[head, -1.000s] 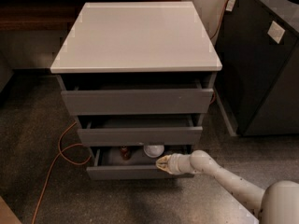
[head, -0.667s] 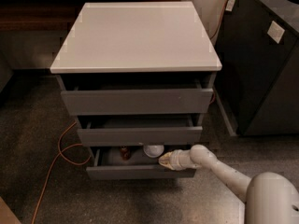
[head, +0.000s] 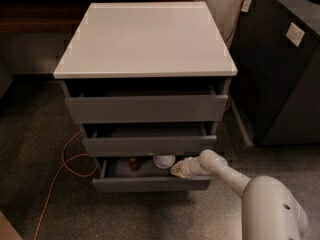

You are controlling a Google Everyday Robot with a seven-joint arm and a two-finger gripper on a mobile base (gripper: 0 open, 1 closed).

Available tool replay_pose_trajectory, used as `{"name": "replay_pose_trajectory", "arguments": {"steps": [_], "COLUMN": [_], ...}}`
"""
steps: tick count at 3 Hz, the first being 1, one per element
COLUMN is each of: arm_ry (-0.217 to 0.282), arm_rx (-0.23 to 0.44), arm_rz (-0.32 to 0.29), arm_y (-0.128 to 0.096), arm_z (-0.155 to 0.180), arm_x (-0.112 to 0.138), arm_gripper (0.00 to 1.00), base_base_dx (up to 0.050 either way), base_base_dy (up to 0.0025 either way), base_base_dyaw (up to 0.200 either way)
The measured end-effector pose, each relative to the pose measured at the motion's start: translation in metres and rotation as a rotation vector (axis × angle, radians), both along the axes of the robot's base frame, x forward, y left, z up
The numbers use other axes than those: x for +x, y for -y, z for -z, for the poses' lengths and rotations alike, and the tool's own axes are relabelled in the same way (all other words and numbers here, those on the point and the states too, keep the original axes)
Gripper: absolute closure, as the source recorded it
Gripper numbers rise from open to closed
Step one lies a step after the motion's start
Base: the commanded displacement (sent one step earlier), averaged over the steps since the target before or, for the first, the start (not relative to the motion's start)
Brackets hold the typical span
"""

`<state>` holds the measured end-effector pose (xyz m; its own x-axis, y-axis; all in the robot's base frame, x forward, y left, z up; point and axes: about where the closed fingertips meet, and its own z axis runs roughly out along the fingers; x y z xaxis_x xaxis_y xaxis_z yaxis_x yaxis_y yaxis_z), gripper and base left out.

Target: Pick coke can from bottom drawer and place on counter

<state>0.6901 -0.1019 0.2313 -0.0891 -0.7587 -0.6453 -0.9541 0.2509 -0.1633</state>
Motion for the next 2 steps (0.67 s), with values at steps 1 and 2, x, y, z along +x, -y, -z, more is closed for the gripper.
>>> {"name": "replay_pose_trajectory", "arguments": {"steps": [1, 2], "arm_ry": [-0.013, -0.032], "arm_rx": [-0.03, -0.091], "arm_rz": [-0.002, 0.0], "arm_y": [-0.003, -0.008], "arm_z": [0.01, 0.028], "arm_x": [0.004, 0.009], "arm_gripper": [1.0, 1.0], "base_base_dx": [0.0, 0.0], "base_base_dy": [0.0, 0.0], "base_base_dyaw": [0.0, 0.0]}}
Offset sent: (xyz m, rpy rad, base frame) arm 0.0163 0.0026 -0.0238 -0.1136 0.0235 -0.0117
